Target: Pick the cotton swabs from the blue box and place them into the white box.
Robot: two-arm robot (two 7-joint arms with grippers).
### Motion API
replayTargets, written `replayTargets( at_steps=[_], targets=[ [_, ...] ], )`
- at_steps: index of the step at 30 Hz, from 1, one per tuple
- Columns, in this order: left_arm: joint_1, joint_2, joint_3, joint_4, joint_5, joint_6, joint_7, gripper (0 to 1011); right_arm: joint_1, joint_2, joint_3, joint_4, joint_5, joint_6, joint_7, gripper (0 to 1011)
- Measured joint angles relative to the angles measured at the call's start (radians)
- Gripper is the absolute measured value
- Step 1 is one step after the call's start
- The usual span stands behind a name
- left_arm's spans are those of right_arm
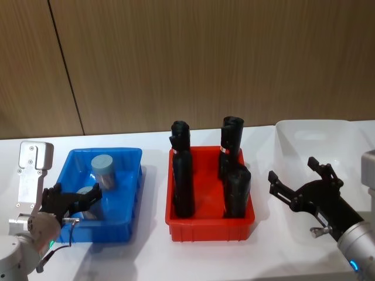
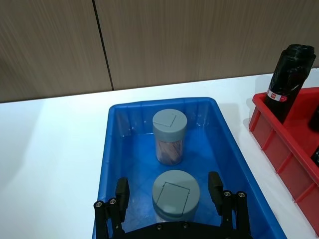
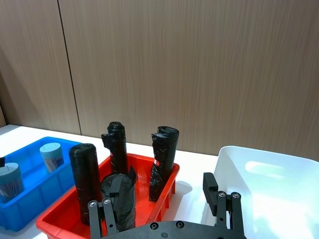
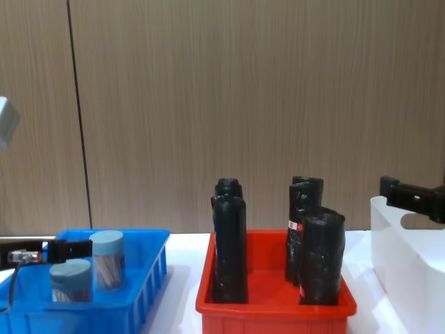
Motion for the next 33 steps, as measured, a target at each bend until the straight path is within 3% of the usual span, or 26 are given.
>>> replayTargets(
  at_steps=[14, 28, 33],
  targets=[
    [-0.045, -0.028, 0.000, 0.101, -0.013, 0.014, -0.058, 1004, 0.000, 0.000, 0.000, 0.000, 0.000, 0.000, 0.000, 1002],
    [-0.085, -0.056, 0.010, 0.178, 0.004, 0.019, -0.095, 1004, 0.000, 0.000, 0.000, 0.000, 0.000, 0.000, 0.000, 1002],
    [-0.090, -0.061, 0.013, 0.188, 0.014, 0.017, -0.096, 904, 0.000, 0.000, 0.000, 0.000, 0.000, 0.000, 0.000, 1002]
  ],
)
